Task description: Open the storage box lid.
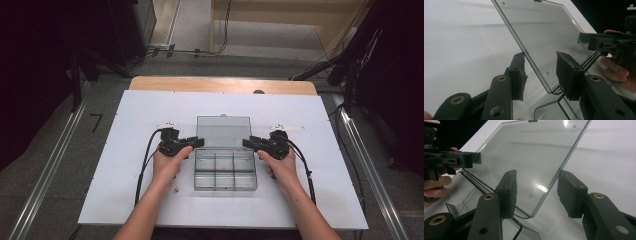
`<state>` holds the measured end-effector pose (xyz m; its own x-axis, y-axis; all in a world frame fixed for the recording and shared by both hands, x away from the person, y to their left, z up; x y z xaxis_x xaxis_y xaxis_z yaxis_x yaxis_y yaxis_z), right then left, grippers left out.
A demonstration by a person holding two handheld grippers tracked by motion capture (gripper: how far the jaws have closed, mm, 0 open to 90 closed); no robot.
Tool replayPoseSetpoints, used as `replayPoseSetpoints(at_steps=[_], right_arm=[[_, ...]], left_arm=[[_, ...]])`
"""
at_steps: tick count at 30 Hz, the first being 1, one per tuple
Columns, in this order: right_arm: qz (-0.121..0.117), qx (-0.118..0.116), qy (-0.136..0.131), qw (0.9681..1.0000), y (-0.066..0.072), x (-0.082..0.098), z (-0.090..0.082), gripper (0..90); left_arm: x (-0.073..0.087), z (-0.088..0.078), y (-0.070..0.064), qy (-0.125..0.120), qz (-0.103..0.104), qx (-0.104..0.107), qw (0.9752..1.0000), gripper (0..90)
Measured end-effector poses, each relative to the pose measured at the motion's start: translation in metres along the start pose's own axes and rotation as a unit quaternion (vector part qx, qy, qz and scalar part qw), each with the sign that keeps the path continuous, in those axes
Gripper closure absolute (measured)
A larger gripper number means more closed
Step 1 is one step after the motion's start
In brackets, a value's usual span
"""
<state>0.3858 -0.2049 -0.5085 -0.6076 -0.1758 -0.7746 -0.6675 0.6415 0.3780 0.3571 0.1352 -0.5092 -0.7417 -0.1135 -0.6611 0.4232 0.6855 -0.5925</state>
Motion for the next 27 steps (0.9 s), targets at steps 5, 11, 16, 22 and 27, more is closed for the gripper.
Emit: replayPoseSetpoints(at_steps=[5, 11, 16, 22, 27], right_arm=[[0.002, -0.005, 0.011, 0.9999, -0.001, 0.0, 0.0, 43.8], [-0.004, -0.005, 0.008, 0.9999, -0.002, -0.003, -0.007, 34.0], [-0.033, -0.001, 0.002, 0.9994, 0.003, -0.005, -0.016, 19.0], [-0.083, 0.002, -0.01, 0.9965, 0.012, -0.006, -0.035, 8.6], [-0.096, 0.004, -0.027, 0.995, 0.012, -0.001, -0.057, 7.1]], left_arm=[[0.001, 0.001, 0.0, 0.011, 0.003, 0.008, 0.9999, 51.9], [-0.003, -0.008, 0.0, -0.001, 0.003, 0.022, 0.9998, 36.0], [-0.004, -0.016, -0.004, -0.01, 0.022, 0.019, 0.9995, 23.3], [-0.002, -0.025, -0.008, -0.019, 0.029, 0.036, 0.9987, 11.5], [0.002, -0.032, -0.009, -0.02, 0.04, 0.05, 0.9977, 3.9]])
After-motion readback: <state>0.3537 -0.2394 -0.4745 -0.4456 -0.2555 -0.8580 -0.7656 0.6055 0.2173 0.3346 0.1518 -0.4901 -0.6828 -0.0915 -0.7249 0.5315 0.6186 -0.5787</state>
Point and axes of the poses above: each handheld gripper's, and its own axes: z roughly forward along the jaws, x roughly out of its underside, y roughly to its left, the point moved 1 cm from there along z, roughly forward along the jaws, and after that the axes turned 5 degrees about -z, right-handed, at the moved point
